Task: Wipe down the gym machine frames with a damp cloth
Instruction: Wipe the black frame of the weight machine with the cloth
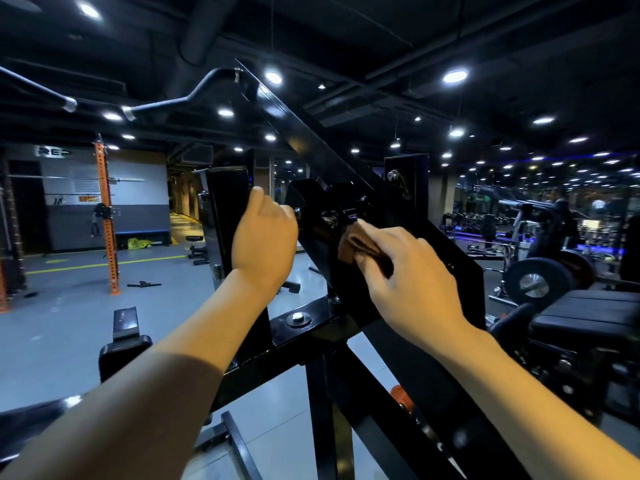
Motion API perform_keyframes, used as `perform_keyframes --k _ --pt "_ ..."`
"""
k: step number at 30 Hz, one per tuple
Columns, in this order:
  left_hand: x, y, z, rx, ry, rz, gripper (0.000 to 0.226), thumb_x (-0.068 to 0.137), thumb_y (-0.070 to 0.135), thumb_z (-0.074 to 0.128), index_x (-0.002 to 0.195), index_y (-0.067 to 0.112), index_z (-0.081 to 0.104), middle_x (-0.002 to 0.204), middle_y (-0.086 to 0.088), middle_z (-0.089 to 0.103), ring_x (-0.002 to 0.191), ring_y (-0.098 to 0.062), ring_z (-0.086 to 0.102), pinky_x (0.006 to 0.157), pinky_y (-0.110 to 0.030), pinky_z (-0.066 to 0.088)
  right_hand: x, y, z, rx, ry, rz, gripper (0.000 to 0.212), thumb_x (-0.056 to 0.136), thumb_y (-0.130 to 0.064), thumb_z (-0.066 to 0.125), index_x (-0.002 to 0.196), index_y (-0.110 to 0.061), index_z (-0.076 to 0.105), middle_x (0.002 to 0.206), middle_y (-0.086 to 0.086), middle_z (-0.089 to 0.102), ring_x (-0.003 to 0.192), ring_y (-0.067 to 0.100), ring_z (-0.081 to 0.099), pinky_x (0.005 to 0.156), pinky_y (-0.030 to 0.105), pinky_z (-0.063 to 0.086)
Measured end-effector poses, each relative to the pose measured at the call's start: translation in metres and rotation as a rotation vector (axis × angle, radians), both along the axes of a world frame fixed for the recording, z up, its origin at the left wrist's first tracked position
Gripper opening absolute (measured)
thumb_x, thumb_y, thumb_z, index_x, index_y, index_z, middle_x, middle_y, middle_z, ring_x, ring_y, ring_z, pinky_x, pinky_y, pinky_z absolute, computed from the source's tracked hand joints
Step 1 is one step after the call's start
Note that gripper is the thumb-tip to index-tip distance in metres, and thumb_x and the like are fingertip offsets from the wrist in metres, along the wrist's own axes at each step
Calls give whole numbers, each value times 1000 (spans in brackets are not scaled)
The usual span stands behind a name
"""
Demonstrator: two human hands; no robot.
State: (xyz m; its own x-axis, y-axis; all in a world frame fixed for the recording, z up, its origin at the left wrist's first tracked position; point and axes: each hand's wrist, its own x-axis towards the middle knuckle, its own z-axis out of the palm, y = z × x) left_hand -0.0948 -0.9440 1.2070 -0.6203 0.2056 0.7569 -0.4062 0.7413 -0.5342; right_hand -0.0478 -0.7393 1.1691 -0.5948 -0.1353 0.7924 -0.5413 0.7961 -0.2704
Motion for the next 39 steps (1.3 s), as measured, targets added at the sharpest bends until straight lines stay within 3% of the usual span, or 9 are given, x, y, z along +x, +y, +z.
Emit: perform_keyframes --k 3,6,11,16,21,26,31,36,39 --pt "-2 0 0 -13 17 -4 20 86 12 30 81 17 49 70 0 51 79 -20 55 112 -39 33 -22 -8 18 -129 -17 -46 51 103 -37 52 153 -37 47 134 -16 57 107 18 57 74 37 51" --pt "-2 -1 -1 -13 22 -6 15 90 15 38 80 17 49 71 0 52 80 -21 55 112 -39 33 -23 -24 31 -67 -18 -22 51 104 -36 52 155 -39 45 140 -18 54 117 18 52 76 36 45" --pt "1 0 0 -10 38 -3 25 84 12 25 80 18 49 69 1 50 76 -20 54 112 -39 34 -13 -5 12 -81 -18 -32 51 103 -38 54 154 -38 46 133 -18 56 113 16 54 77 38 52" --pt "2 1 3 -3 22 -36 25 86 14 26 85 16 52 73 -1 54 83 -22 57 112 -41 33 -25 -39 39 -69 -21 -53 52 105 -37 51 156 -38 42 142 -16 53 122 21 50 76 36 40" --pt "2 0 1 -10 12 -29 27 82 12 25 86 16 51 73 0 52 83 -21 56 114 -41 33 -19 -13 19 -89 -16 -50 51 102 -39 54 153 -40 47 133 -18 57 114 19 55 78 39 50" --pt "1 0 1 -40 16 -5 27 85 17 28 90 16 54 71 1 52 79 -20 56 112 -41 33 -30 -37 40 -113 -24 -69 51 104 -37 52 155 -37 45 138 -15 56 117 22 53 77 37 43" --pt "-2 0 0 -46 21 10 24 87 15 31 88 16 55 69 3 51 78 -19 56 113 -40 35 -20 -17 18 -97 -2 -72 52 102 -38 55 153 -38 47 126 -15 57 106 18 57 75 40 54" --pt "-1 0 2 -4 9 4 13 93 18 44 86 17 55 68 3 51 76 -19 56 109 -40 35 -41 -49 52 -115 -15 -95 50 105 -38 50 155 -37 44 136 -10 55 117 24 53 76 37 40" --pt "-2 0 0 -20 21 -17 20 89 14 34 86 16 54 70 2 51 79 -19 57 111 -41 33 -31 -47 45 -37 8 -32 51 104 -37 53 155 -39 44 138 -15 55 120 21 51 78 38 46"
